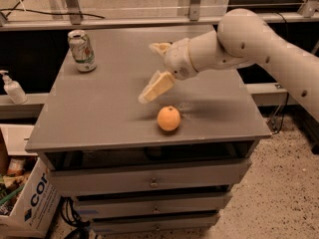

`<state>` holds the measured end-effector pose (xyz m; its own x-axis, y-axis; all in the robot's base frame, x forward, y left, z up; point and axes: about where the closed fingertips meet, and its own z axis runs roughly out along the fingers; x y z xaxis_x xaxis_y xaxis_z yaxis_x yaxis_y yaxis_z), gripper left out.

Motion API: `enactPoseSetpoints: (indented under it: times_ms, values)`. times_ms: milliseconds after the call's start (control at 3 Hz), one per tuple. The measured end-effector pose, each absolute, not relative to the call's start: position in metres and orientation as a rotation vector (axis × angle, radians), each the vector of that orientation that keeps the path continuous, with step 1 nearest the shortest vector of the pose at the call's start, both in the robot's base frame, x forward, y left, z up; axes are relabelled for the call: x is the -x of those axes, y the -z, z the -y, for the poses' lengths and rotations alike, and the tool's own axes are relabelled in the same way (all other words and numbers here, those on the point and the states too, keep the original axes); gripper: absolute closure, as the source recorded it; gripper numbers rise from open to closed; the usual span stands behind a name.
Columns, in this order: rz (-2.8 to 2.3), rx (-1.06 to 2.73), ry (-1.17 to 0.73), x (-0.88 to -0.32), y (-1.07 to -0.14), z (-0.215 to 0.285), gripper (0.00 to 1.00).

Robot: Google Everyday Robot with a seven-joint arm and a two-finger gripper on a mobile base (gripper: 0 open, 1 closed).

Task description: Pick 7up can

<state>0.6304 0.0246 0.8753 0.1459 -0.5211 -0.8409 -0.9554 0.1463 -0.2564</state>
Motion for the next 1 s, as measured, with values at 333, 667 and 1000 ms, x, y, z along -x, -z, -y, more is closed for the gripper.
enactPoseSetpoints:
  times_ms: [333, 667, 1000]
  values:
    - [-1.454, 1.486, -0.62, -0.656, -0.876, -0.056, 0.0]
    - [-1.429, 1.452, -0.654, -0.682, -0.877, -0.09, 0.0]
    - [-1.444, 1.39, -0.666, -0.7, -0.874, -0.119, 0.0]
